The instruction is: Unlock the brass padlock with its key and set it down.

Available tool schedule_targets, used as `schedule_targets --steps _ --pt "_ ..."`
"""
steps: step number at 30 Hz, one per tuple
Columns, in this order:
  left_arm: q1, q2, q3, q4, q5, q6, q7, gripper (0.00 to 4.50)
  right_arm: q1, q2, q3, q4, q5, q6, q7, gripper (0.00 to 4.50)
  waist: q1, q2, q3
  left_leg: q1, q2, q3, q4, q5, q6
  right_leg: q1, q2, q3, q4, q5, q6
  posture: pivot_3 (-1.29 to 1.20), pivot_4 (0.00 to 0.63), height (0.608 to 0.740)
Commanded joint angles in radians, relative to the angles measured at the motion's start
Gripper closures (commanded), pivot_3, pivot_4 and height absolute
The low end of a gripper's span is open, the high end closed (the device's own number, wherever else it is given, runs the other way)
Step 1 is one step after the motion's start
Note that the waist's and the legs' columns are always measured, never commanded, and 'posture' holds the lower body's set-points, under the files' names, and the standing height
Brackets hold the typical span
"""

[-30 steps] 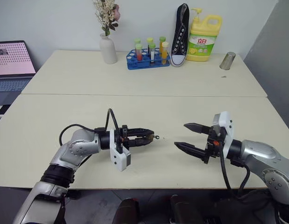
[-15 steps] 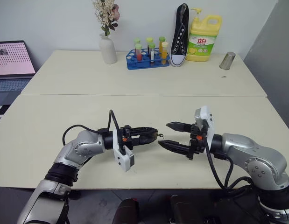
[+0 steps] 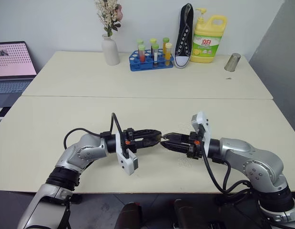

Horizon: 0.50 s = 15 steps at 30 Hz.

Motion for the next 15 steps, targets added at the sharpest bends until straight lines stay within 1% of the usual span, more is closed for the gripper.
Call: schedule_targets --steps 1,2,12,14,15 --pt "-0.003 0.012 -0.006 -0.035 -0.004 -0.001 0.019 3.51 -0.019 0.002 -0.016 -0.014 0.020 0.006 0.009 4.43 0.000 0.000 0.000 0.000 0.000 0.000 0.000 0.000 0.000 0.000 0.000 0.000 0.000 0.000 0.000 0.00 0.150 0.740" --pt "-0.003 0.013 -0.007 -0.036 -0.005 -0.001 0.019 3.51 -0.020 0.003 -0.017 -0.014 0.022 0.008 0.009 4.50 0.000 0.000 0.000 0.000 0.000 0.000 0.000 0.000 0.000 0.000 0.000 0.000 0.000 0.000 0.000 0.00 0.150 0.740" --pt "-0.002 0.021 -0.012 -0.049 0.007 -0.003 0.024 3.51 -0.044 -0.002 -0.044 0.013 0.086 0.078 0.021 4.50 0.000 0.000 0.000 0.000 0.000 0.000 0.000 0.000 0.000 0.000 0.000 0.000 0.000 0.000 0.000 0.00 0.150 0.740" --pt "-0.002 0.023 -0.010 -0.053 0.017 -0.005 0.027 3.51 -0.068 0.006 -0.076 0.046 0.153 0.145 0.000 4.50 0.000 0.000 0.000 0.000 0.000 0.000 0.000 0.000 0.000 0.000 0.000 0.000 0.000 0.000 0.000 0.00 0.150 0.740" --pt "-0.002 0.023 -0.009 -0.057 0.022 -0.005 0.028 3.51 -0.088 0.018 -0.106 0.078 0.213 0.195 -0.026 4.50 0.000 0.000 0.000 0.000 0.000 0.000 0.000 0.000 0.000 0.000 0.000 0.000 0.000 0.000 0.000 0.00 0.150 0.740"
